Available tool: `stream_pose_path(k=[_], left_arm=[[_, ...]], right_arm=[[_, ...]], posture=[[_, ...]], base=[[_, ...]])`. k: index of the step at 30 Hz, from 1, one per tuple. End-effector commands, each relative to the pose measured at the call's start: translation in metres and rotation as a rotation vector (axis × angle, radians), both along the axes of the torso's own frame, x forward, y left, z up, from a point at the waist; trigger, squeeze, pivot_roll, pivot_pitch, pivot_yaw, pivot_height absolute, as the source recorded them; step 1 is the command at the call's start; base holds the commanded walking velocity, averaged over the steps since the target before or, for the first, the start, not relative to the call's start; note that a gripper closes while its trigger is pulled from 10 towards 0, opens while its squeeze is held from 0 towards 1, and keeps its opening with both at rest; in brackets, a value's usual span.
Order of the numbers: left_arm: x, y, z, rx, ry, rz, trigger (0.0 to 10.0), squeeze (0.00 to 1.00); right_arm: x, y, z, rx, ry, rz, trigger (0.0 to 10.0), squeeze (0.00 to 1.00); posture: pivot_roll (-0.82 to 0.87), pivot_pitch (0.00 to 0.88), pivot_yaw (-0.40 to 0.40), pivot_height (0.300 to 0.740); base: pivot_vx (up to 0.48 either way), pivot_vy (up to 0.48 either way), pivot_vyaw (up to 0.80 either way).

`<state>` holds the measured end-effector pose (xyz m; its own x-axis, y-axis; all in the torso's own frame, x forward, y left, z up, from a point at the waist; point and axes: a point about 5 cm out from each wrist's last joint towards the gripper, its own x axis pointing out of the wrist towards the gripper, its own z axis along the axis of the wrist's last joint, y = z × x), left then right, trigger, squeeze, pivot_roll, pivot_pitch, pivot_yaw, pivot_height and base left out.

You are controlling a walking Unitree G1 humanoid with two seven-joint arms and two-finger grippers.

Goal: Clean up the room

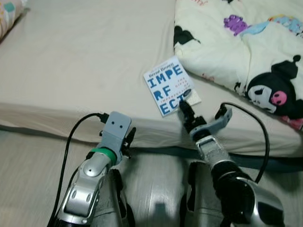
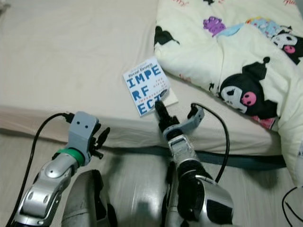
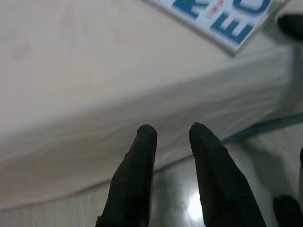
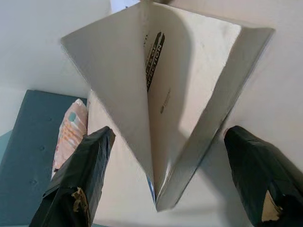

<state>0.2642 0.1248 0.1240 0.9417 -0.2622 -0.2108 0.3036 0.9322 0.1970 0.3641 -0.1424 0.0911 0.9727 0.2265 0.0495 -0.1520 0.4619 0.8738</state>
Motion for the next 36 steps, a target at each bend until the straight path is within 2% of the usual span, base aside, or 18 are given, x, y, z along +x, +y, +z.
stream_pose_path(k=[1,6,9,12,16,17,18,19,21,36], left_arm=[[-0.005,0.004,-0.003,0.011,0.024,0.013,10.0,0.0],[-0.011,0.007,-0.003,0.017,0.032,0.022,10.0,0.0],[-0.015,0.009,-0.002,0.021,0.036,0.026,10.0,0.0],[-0.019,0.012,-0.001,0.029,0.043,0.033,10.0,0.0],[-0.021,0.015,0.0,0.036,0.048,0.036,10.0,0.0],[-0.022,0.015,0.0,0.038,0.05,0.036,10.0,0.0],[-0.022,0.016,0.0,0.039,0.051,0.037,10.0,0.0],[-0.023,0.016,0.0,0.04,0.053,0.037,10.0,0.0],[-0.023,0.016,0.001,0.041,0.054,0.037,10.0,0.0],[-0.019,0.013,0.002,0.043,0.056,0.036,10.0,0.0]], right_arm=[[-0.007,0.005,-0.016,0.009,0.096,0.011,10.0,0.0],[-0.004,0.006,-0.012,0.012,0.086,0.019,10.0,0.0],[0.0,0.006,-0.004,0.047,0.049,0.025,10.0,0.0],[0.009,0.004,0.015,0.12,-0.025,0.033,10.0,0.0],[0.015,0.006,0.027,0.149,-0.057,0.048,10.0,0.0],[0.016,0.007,0.029,0.148,-0.057,0.048,7.2,0.0],[0.016,0.008,0.03,0.146,-0.057,0.049,7.2,0.0],[0.017,0.008,0.032,0.155,-0.061,0.049,2.5,0.0],[0.019,0.009,0.035,0.163,-0.065,0.054,0.0,0.0],[0.021,0.003,0.043,0.221,-0.121,0.053,0.0,0.0]], posture=[[0.2,0.303,0.141,0.536],[0.22,0.32,0.142,0.536],[0.24,0.328,0.144,0.536],[0.26,0.329,0.148,0.536],[0.27,0.329,0.151,0.536],[0.27,0.327,0.153,0.536],[0.27,0.327,0.153,0.536],[0.27,0.327,0.153,0.536],[0.27,0.325,0.154,0.536],[0.25,0.3,0.15,0.536]], base=[[0.0,0.0,0.0],[0.0,0.0,0.0],[0.0,0.0,0.0],[0.0,0.0,0.0],[0.0,0.0,0.0],[0.0,0.0,0.0],[0.0,0.0,0.0],[0.0,0.0,0.0],[0.0,0.0,0.0],[0.0,0.0,0.0]])
